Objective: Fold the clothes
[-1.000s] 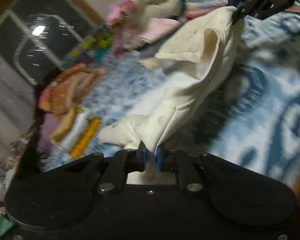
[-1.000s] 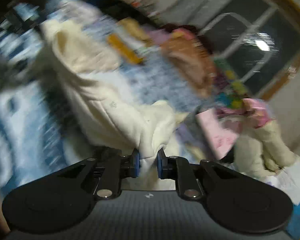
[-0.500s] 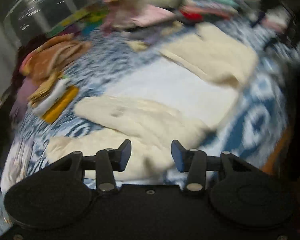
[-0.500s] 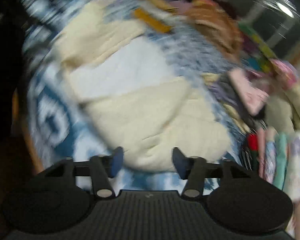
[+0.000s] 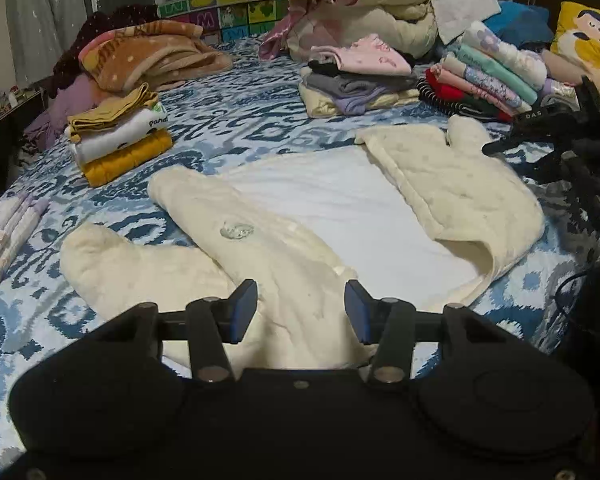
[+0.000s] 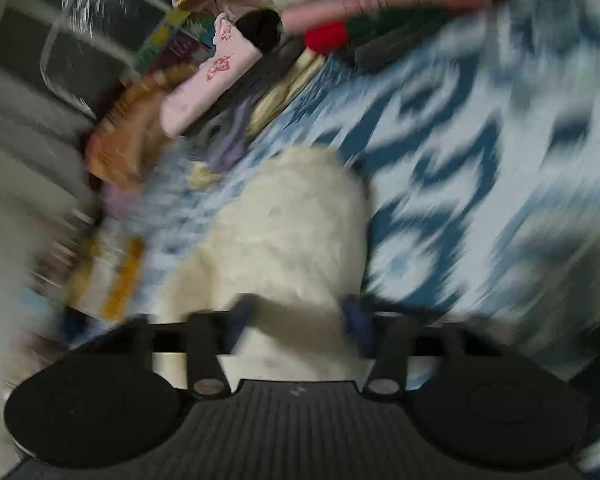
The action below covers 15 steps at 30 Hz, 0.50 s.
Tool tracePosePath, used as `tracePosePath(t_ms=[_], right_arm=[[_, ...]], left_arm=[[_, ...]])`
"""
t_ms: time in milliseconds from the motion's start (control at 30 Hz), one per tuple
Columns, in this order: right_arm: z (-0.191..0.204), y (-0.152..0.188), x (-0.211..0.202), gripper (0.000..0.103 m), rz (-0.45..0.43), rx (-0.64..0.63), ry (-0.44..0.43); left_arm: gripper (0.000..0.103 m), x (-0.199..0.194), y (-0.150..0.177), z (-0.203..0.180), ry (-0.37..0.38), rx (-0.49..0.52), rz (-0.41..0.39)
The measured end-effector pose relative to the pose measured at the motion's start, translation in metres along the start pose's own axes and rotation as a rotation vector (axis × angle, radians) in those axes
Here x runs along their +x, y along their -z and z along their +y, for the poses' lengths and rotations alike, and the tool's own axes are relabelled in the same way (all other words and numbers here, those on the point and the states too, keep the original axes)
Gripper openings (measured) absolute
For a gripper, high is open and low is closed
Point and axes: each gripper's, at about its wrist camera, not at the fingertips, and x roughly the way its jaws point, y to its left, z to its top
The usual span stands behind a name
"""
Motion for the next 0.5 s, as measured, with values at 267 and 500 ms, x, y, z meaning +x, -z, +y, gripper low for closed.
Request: tracePosePath(t_ms=[267,500], right_arm=[[-0.009,0.016,-0.085,0.013,-0.254,0.008,0.039],[0.014,0.021,-0.101,0.031,-0.307,-0.175,0.313]], left_arm=[[0.047,0.007,0.007,0.016,0.007,-0.065,0.016],[0.048,0.023,0.0,0.042,0.02,-0.256,0.033]])
